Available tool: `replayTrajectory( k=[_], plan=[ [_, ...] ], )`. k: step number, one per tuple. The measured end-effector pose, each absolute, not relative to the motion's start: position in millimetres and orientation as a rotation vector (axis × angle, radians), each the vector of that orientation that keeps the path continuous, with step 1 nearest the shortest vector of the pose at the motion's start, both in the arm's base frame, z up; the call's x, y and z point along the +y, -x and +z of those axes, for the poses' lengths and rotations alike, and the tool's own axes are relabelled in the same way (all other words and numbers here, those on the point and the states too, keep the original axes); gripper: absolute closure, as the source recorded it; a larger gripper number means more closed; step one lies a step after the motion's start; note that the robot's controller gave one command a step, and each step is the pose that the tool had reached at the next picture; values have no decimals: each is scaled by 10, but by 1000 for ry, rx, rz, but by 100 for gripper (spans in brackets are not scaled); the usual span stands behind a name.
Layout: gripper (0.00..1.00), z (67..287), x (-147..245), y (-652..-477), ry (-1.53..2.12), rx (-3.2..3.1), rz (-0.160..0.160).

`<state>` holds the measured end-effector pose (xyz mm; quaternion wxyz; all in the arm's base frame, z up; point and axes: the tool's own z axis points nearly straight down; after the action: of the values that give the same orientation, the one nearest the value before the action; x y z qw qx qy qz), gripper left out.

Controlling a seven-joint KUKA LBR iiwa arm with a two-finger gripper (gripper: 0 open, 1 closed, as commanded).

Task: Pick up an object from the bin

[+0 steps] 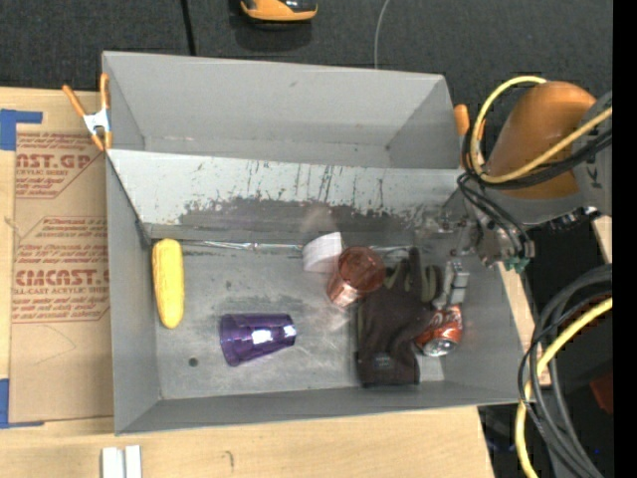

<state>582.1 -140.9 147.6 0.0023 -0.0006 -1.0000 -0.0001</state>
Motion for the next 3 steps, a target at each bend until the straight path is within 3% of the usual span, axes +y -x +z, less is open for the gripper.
replayTrajectory(
  k=[1,2,3],
  plan=[
    [0,1524,-1401,-5837,-1,-3144,1],
    [0,967,-1237,-5439,-612,-3088,3],
    [0,959,-1157,-5352,-788,-3045,-5]
  ],
)
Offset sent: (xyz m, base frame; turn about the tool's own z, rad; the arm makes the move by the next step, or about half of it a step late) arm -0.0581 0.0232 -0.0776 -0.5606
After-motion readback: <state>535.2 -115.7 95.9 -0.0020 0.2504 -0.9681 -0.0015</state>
